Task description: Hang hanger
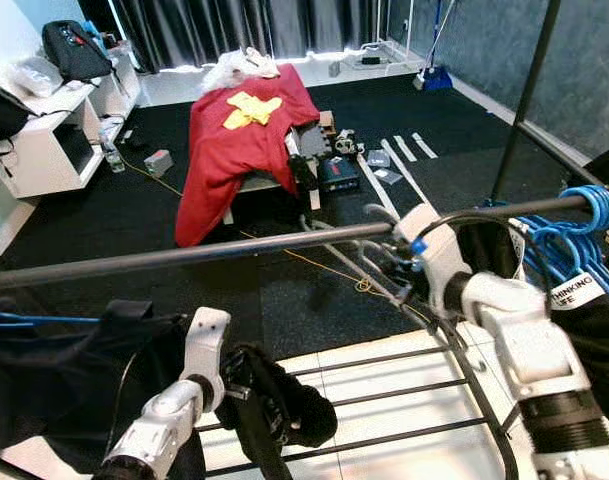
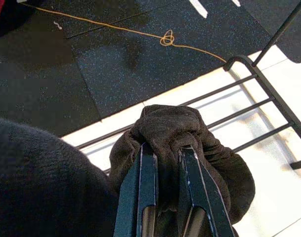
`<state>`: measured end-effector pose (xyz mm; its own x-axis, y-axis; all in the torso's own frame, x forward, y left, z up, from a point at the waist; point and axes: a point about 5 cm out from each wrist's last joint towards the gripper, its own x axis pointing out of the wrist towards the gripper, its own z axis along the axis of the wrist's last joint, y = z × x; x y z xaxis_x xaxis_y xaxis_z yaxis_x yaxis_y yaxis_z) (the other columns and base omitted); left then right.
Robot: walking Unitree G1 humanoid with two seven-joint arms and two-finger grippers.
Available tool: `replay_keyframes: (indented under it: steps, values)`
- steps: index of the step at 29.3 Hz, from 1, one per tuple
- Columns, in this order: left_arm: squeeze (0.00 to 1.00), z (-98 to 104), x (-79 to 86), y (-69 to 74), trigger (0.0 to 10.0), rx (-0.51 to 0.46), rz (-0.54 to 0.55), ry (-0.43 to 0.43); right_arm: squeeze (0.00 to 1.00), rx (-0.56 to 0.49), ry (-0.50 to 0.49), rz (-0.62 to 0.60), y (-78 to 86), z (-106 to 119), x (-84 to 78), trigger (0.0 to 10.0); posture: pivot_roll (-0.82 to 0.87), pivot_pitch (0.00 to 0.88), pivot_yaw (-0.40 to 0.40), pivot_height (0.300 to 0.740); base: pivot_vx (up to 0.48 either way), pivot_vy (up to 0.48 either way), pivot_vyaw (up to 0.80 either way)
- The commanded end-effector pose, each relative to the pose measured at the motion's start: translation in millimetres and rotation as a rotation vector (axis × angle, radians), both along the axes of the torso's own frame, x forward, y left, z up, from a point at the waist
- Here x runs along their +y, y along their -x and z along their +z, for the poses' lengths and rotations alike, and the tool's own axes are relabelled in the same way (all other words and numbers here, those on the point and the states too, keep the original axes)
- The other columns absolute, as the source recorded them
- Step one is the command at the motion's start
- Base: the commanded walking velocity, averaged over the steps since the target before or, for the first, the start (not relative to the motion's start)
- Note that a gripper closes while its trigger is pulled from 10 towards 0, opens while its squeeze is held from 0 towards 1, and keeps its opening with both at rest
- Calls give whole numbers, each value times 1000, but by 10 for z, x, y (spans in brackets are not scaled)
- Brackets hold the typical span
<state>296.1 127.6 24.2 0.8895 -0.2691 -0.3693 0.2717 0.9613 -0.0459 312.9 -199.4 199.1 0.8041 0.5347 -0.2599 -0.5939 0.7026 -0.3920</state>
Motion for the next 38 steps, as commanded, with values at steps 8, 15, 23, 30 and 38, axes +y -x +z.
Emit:
replay_keyframes:
  steps: [8,15,23,30,38]
  values:
    - [0,13,79,-3,10000,-13,1,-35,0,-174,39,44,75,74,182,0,-47,7,74,740,0,0,0]
    - [0,13,113,3,10000,-21,13,-36,0,-191,76,110,157,-2,307,0,-54,7,71,740,0,0,0]
    - [0,-41,130,78,10000,-24,38,-26,0,-104,162,246,355,-368,467,0,-57,6,59,740,0,0,0]
    - [0,-76,161,115,10000,-25,49,-38,0,18,154,234,424,-715,416,0,-55,12,54,740,0,0,0]
    - [0,-239,308,236,10000,41,119,-70,0,180,74,-113,477,-1521,225,0,-37,23,36,740,0,0,0]
